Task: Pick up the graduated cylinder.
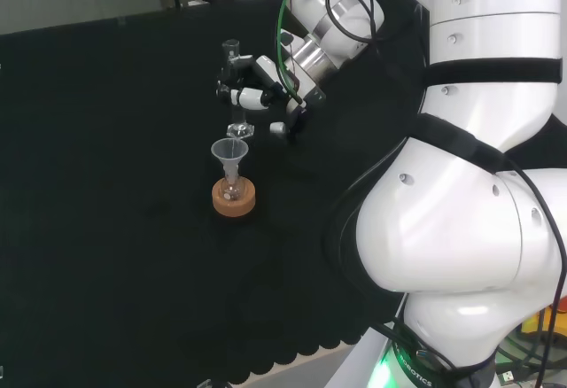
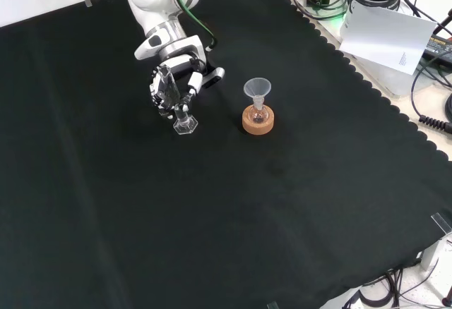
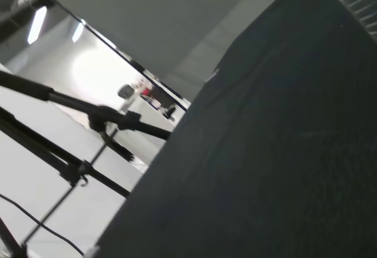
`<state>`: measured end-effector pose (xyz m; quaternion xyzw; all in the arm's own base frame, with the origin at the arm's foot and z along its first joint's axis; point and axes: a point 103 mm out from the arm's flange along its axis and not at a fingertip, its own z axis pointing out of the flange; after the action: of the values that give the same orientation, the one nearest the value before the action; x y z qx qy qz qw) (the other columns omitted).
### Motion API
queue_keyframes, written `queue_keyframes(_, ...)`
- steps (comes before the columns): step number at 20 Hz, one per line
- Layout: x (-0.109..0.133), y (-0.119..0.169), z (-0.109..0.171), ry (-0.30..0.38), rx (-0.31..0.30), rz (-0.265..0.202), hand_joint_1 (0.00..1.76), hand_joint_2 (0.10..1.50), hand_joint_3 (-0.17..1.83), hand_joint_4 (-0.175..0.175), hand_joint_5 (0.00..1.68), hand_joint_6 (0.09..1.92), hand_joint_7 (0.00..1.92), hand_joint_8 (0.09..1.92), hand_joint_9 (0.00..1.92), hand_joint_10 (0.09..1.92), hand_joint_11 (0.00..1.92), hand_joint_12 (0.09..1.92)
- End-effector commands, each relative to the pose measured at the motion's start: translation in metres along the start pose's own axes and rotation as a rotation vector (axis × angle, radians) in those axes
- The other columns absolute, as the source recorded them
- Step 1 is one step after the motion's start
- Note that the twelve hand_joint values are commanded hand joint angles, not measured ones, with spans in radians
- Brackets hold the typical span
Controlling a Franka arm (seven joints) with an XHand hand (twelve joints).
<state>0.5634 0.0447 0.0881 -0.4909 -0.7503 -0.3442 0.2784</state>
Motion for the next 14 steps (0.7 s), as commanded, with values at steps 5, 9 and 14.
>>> queue_keyframes(5, 0.02, -0.009, -0.027, -0.145, 0.066, 0.007, 1.11, 1.15, 0.0, -0.11, 0.93, 1.11, 1.15, 0.46, 1.42, 0.09, 1.35, 0.73)
queue_keyframes(9, 0.034, -0.018, -0.039, -0.198, 0.086, 0.015, 1.12, 1.15, 0.0, -0.113, 0.94, 1.09, 1.17, 0.45, 1.43, 0.09, 1.36, 0.72)
queue_keyframes(14, 0.052, -0.033, -0.055, -0.257, 0.119, 0.022, 1.12, 1.14, 0.0, -0.115, 0.95, 1.09, 1.19, 0.45, 1.45, 0.09, 1.37, 0.72)
